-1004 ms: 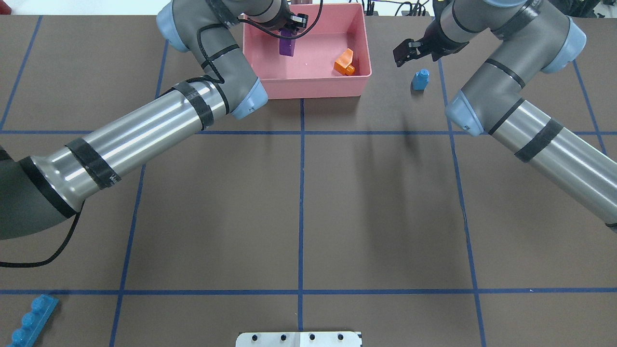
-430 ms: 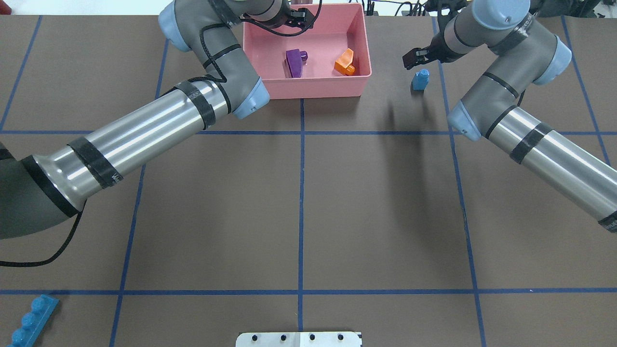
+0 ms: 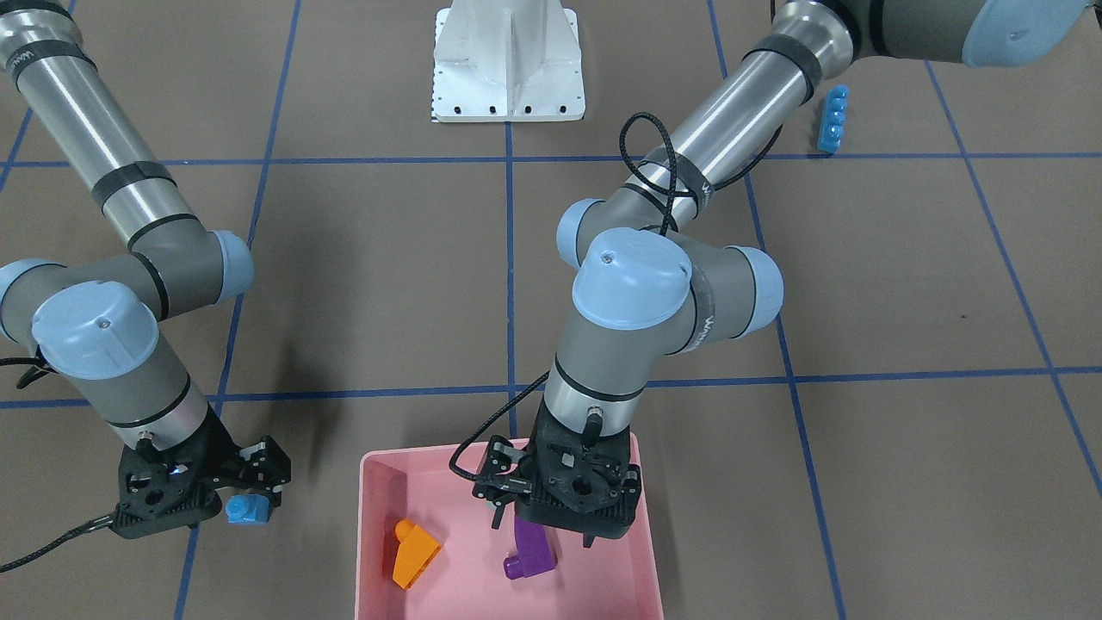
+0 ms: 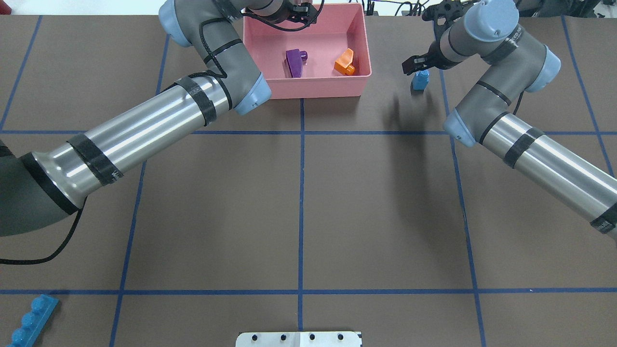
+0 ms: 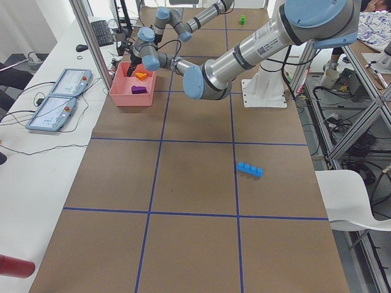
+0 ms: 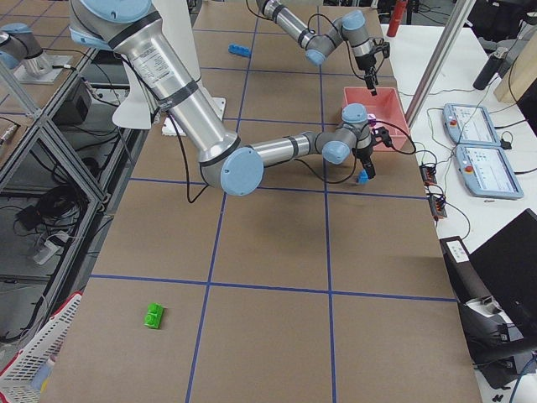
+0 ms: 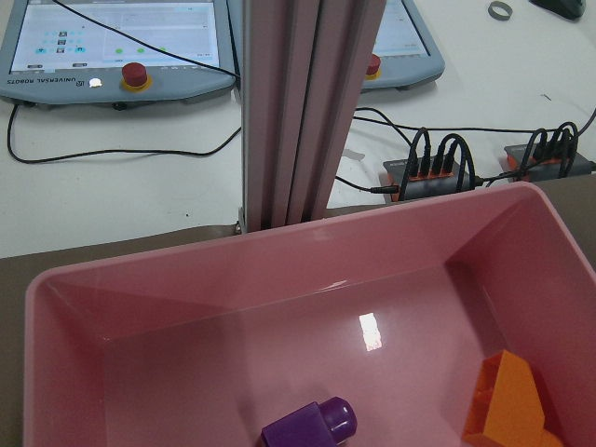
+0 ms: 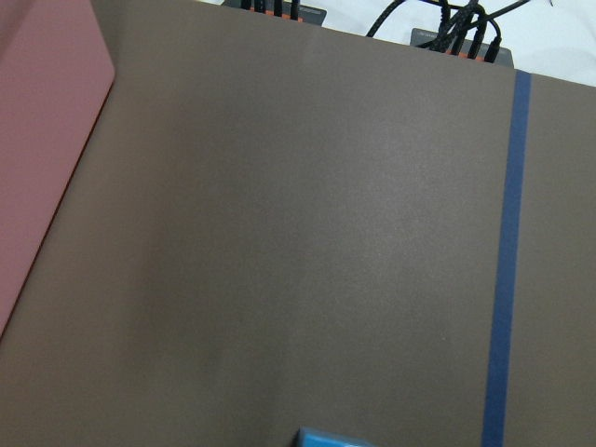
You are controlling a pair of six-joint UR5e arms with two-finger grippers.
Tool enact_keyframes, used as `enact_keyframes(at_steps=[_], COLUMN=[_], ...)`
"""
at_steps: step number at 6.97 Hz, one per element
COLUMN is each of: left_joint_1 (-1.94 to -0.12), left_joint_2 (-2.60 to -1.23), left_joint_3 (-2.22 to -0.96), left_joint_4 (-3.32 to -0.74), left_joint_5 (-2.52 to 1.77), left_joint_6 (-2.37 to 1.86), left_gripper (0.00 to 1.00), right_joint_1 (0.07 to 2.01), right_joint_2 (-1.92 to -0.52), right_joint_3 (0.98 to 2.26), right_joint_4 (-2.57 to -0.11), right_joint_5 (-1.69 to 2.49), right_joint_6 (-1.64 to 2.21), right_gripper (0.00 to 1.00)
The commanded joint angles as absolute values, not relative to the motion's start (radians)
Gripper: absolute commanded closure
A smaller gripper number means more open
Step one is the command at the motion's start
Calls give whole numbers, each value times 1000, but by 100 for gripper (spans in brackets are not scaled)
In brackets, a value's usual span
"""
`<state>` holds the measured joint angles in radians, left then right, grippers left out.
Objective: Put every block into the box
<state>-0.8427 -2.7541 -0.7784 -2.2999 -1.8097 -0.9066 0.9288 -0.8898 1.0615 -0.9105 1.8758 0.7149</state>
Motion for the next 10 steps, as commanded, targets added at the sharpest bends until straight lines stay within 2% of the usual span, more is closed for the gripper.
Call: enact_keyframes(at_steps=[1,2,3,4,5,6,9,10], left_joint_1=[-893,-902,-914,-939,-959,-994,-1069,-1104], left_joint_2=[-2746,-2715,-2683,-2607,-2504,-2441,-2187,-2102], left_joint_3=[-823,-898,-964,-1053,-1154,-1207,-1441,-1518], left_joint_4=[-2274,-2226,-2177,-2152,-2149,-2145,-2145,-2143], left_joint_5=[-1934,-1978,-2011,-2055,-2080,-2124,-2224,-2271], left_joint_6=[-887,-887,-885,-850,-806,-773,-727,-709], left_gripper=[0,0,0,0,0,0,0,0], right_joint_1=[907,904,904,904,905,907,940,971], right_joint_2=[-885,-885,-885,-882,-885,-879,-839,-838], right_joint_3=[1032,1020,1019,1017,1017,1019,1031,1072], right_joint_4=[-910,-908,-908,-905,-904,-904,-908,-913], right_joint_5=[1855,1853,1853,1853,1853,1855,1883,1948], right_joint_6=[716,715,716,718,718,718,724,726], right_gripper=[1,2,7,34,75,100,100,100])
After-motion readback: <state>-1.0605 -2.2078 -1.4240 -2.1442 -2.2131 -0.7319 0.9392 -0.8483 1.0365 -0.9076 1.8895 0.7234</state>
